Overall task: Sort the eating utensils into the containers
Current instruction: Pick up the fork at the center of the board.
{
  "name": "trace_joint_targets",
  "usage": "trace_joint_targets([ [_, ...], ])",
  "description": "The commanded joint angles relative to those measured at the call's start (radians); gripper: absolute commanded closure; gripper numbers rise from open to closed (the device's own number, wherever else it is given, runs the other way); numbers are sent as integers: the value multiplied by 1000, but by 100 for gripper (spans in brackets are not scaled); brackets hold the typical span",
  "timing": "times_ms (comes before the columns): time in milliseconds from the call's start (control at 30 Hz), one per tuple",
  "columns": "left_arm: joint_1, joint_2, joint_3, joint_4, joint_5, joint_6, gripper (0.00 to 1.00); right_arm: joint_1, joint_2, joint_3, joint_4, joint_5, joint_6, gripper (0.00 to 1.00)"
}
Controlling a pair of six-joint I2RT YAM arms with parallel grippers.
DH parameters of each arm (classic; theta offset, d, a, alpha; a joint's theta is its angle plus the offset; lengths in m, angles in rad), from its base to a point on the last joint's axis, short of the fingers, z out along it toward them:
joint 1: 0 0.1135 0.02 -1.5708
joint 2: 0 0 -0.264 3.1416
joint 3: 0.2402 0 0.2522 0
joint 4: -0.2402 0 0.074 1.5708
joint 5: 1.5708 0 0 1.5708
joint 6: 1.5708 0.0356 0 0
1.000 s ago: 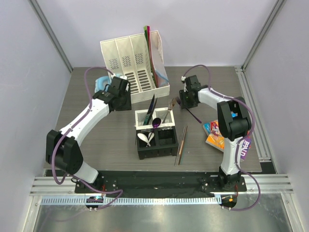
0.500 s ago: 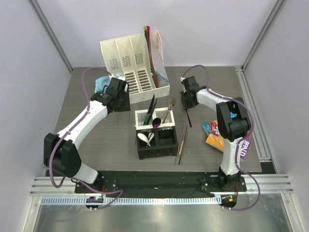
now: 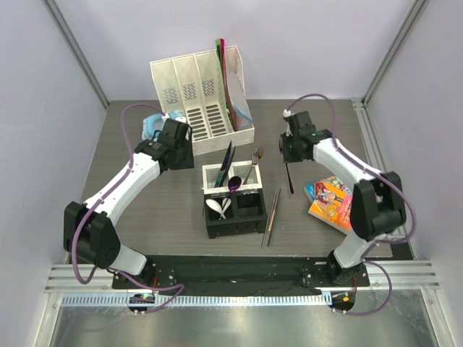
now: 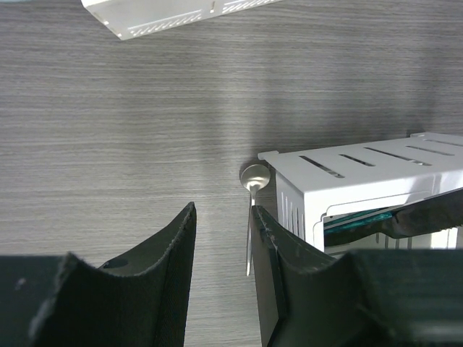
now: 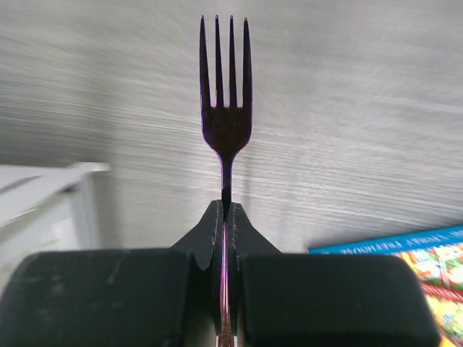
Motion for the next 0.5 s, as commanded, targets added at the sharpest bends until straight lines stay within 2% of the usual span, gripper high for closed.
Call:
trace_joint_targets([
  [0, 6, -35, -14, 21, -2, -26, 63, 4, -187, 71, 61, -96, 48, 99],
  [167, 6, -39, -22, 22, -5, -34, 63, 4, -307, 90, 148, -245, 118, 99],
  [233, 7, -39, -22, 21, -11, -36, 63, 7, -356, 61, 237, -335, 177, 99],
  [333, 6, -38, -22, 21, -13, -36, 63, 13, -373, 45, 337, -426, 236, 99],
  [467, 6, -29, -19, 22, -9, -42, 63, 36, -349, 47, 386, -455, 243, 99],
])
